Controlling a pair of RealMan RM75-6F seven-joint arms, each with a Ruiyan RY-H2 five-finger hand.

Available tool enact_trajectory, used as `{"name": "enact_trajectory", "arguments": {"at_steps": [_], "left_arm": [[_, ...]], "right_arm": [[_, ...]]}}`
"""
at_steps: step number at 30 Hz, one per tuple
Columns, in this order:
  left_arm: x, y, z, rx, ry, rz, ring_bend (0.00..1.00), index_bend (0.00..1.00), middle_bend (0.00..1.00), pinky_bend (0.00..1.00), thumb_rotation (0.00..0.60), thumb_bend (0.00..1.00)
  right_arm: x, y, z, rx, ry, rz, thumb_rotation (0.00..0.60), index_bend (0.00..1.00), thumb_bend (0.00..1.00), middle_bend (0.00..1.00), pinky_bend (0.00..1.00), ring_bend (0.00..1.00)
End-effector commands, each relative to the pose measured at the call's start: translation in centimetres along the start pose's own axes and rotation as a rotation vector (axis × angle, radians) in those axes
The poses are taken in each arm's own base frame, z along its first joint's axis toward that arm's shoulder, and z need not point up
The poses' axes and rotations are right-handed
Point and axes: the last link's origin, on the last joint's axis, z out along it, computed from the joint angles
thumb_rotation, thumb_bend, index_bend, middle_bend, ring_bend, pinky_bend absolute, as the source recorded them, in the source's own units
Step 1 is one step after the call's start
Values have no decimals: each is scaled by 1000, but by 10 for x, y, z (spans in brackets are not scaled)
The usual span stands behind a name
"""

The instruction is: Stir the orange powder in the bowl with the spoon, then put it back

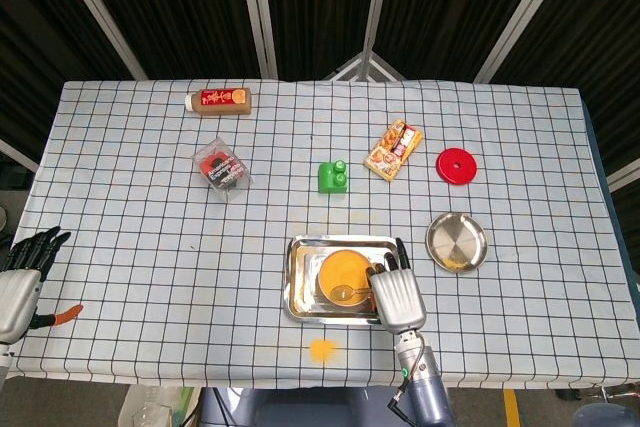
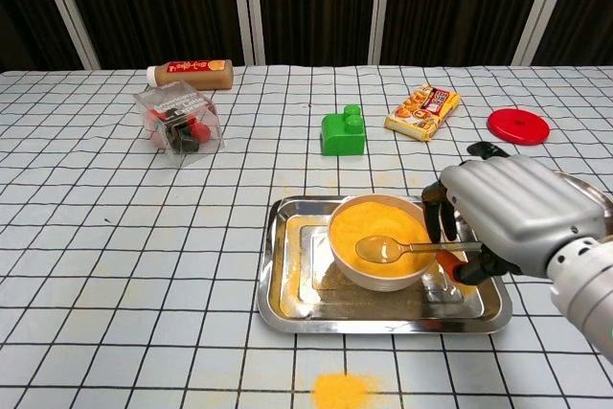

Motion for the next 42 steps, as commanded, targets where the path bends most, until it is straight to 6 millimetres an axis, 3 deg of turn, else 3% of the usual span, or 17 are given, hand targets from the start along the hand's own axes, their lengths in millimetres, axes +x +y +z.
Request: {"name": "enact_trajectory", "arguments": {"at_steps": [1, 10, 19, 28, 42], "left_arm": [[0, 0, 0, 0, 1, -1, 0, 0, 0, 0, 600, 0], [0, 0, 0, 1, 0, -3, 0, 0, 0, 0, 600, 0], [0, 0, 0, 2, 0, -6, 0, 0, 0, 0, 600, 0], [0, 0, 0, 1, 0, -7, 0, 0, 0, 0, 600, 0], [0, 0, 0, 3, -5, -11, 0, 0, 0, 0, 600, 0]], "right_arm": [[3, -1, 1, 5, 18, 0, 600, 651, 479, 582, 0, 364], [9, 2, 3, 12, 72, -49, 600, 698, 515, 690, 0, 491], [12, 0, 4, 18, 82, -82, 600, 731, 549, 715, 0, 515], [14, -2, 3, 25, 73, -81, 600, 765, 677, 733, 0, 522], [23, -6, 3, 35, 74, -52, 600, 814, 782, 758, 0, 522]]}}
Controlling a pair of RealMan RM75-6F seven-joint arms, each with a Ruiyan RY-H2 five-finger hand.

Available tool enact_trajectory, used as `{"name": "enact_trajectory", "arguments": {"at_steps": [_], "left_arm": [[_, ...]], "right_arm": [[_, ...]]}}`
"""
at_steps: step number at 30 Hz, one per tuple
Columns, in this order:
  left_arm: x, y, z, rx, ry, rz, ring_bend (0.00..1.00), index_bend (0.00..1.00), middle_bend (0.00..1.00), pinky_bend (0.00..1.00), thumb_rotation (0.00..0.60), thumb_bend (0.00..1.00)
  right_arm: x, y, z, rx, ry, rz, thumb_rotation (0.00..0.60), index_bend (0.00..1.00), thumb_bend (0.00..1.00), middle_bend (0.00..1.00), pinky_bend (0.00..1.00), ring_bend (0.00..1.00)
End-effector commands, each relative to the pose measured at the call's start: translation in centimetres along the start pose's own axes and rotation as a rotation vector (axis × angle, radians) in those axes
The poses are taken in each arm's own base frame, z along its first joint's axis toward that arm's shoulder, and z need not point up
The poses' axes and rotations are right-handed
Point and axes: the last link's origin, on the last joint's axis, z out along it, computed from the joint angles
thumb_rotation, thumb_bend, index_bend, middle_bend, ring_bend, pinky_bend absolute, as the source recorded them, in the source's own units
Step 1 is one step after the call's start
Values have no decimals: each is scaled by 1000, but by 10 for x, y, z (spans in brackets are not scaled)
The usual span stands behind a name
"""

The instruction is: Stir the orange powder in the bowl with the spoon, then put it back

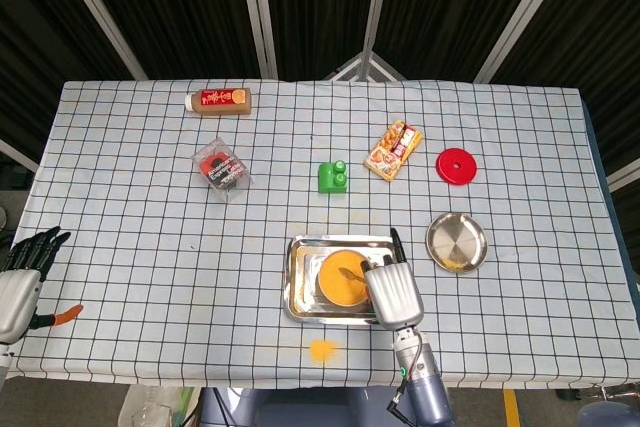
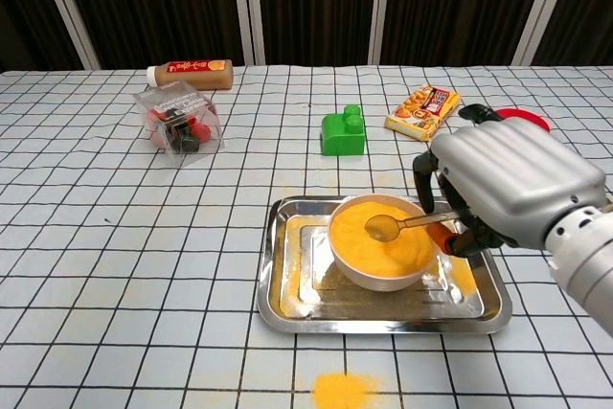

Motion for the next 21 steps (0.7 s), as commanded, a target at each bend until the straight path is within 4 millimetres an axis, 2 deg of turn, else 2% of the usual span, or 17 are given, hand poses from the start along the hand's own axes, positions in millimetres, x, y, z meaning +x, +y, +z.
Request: {"name": "enact_trajectory", "arguments": {"at_steps": [1, 14, 21], "left_arm": [[0, 0, 0, 0, 0, -1, 0, 0, 0, 0, 600, 0], [0, 0, 0, 3, -5, -6, 0, 0, 0, 0, 600, 0], [0, 0, 0, 2, -4, -7, 0, 0, 0, 0, 600, 0]], "right_arm": [[3, 0, 1, -3, 0, 10, 600, 818, 782, 759, 0, 523], [16, 1, 3, 2, 34, -6, 600, 858, 805, 783, 0, 541], [13, 2, 3, -3, 24, -7, 600, 895, 904, 798, 0, 546]]}}
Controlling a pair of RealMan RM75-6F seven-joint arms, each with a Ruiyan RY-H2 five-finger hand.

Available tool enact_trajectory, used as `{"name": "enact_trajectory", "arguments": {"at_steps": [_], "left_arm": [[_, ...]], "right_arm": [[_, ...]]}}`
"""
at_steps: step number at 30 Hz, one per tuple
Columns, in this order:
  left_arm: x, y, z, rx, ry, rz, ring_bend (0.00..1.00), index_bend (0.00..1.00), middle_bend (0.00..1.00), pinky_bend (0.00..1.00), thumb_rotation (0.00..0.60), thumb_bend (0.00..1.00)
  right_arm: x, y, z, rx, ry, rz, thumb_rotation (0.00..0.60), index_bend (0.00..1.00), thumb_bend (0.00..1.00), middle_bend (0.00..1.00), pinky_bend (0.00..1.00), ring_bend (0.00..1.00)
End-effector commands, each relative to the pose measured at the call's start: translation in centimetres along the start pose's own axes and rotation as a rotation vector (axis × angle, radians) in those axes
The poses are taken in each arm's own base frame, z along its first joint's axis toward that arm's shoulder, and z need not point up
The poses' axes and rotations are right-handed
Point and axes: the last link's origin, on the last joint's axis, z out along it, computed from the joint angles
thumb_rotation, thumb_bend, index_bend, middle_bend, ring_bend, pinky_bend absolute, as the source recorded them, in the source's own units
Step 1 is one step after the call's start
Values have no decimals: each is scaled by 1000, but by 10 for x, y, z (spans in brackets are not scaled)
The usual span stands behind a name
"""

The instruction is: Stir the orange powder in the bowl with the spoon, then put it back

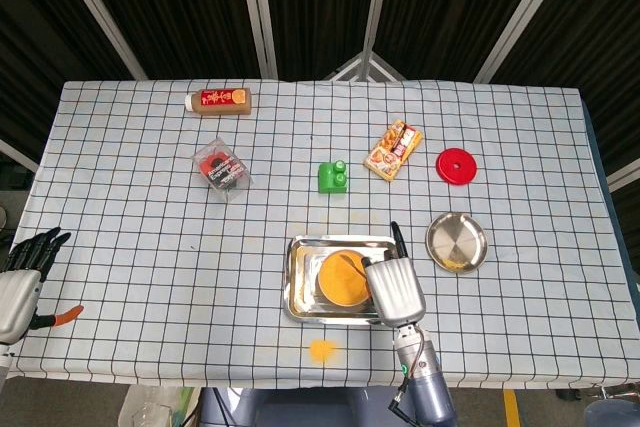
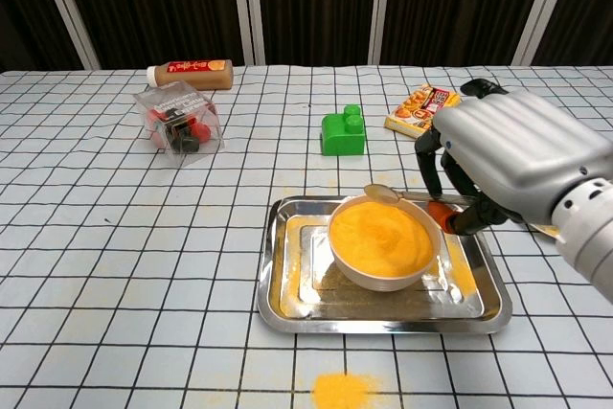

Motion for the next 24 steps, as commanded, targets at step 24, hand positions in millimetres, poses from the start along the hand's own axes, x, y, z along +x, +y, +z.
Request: {"name": "enact_trajectory", "arguments": {"at_steps": [24], "left_arm": [[0, 0, 0, -1, 4, 1, 0, 0, 0, 0, 600, 0]], "right_arm": [[2, 3, -7, 52, -67, -108, 600, 931, 940, 816, 0, 547]]}}
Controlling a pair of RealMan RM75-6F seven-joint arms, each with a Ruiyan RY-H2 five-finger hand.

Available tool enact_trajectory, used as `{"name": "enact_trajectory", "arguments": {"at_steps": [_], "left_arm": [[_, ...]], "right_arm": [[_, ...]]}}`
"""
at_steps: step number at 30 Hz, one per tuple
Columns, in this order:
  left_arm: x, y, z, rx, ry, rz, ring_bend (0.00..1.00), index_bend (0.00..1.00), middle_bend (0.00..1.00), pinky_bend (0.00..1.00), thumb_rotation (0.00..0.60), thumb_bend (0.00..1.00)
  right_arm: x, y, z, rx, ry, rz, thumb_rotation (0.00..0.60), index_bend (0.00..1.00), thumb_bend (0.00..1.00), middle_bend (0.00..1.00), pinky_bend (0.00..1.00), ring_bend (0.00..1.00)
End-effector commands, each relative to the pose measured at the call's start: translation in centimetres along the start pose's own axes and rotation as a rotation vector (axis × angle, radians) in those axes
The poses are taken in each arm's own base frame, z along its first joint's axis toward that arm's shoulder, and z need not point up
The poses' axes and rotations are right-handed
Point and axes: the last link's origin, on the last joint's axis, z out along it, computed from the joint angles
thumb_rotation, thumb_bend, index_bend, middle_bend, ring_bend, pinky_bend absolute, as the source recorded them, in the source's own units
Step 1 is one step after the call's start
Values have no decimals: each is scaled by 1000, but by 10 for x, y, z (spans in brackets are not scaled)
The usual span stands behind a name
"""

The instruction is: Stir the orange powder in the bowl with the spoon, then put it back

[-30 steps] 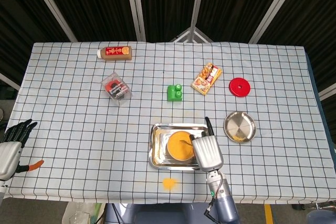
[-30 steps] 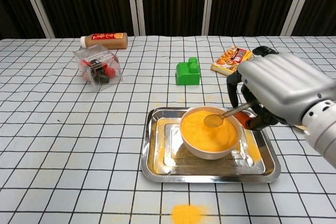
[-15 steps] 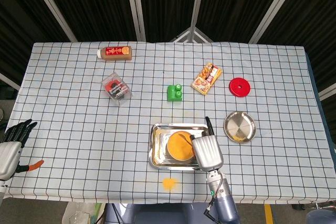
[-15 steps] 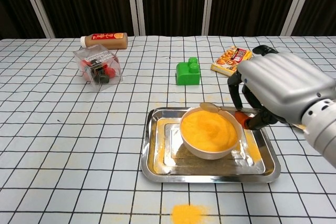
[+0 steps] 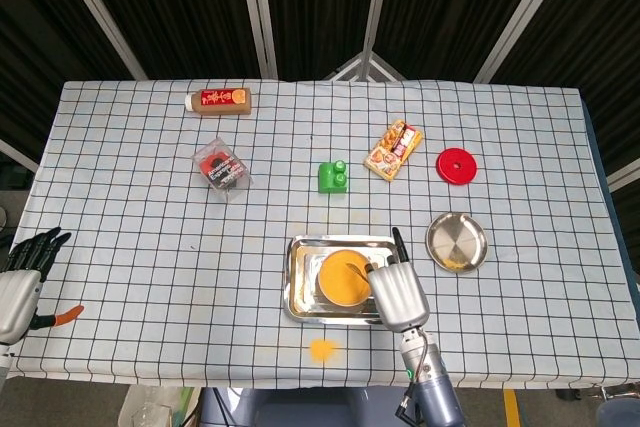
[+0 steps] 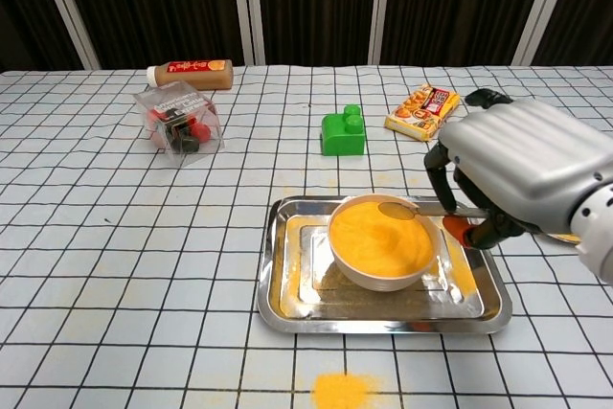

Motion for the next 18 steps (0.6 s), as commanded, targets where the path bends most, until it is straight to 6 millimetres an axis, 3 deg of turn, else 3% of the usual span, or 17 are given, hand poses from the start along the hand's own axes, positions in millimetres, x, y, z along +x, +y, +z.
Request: {"name": "enact_trajectory", "arguments": {"at_steps": [1, 8, 18], "left_arm": [[0, 0, 0, 0, 0, 1, 0, 0, 0, 0, 600, 0], [0, 0, 0, 2, -1, -1, 0, 0, 0, 0, 600, 0], [-1, -1, 2, 0, -8, -3, 0, 0, 0, 0, 600, 0]], "right_arm": [[-3, -3, 1, 18, -2, -27, 600, 931, 940, 816, 0, 547], [-5, -10, 13, 67, 47, -133, 600, 935, 940, 822, 0, 559], [-7, -2, 26, 66, 65, -204, 600, 939, 940, 824, 0, 560]]}}
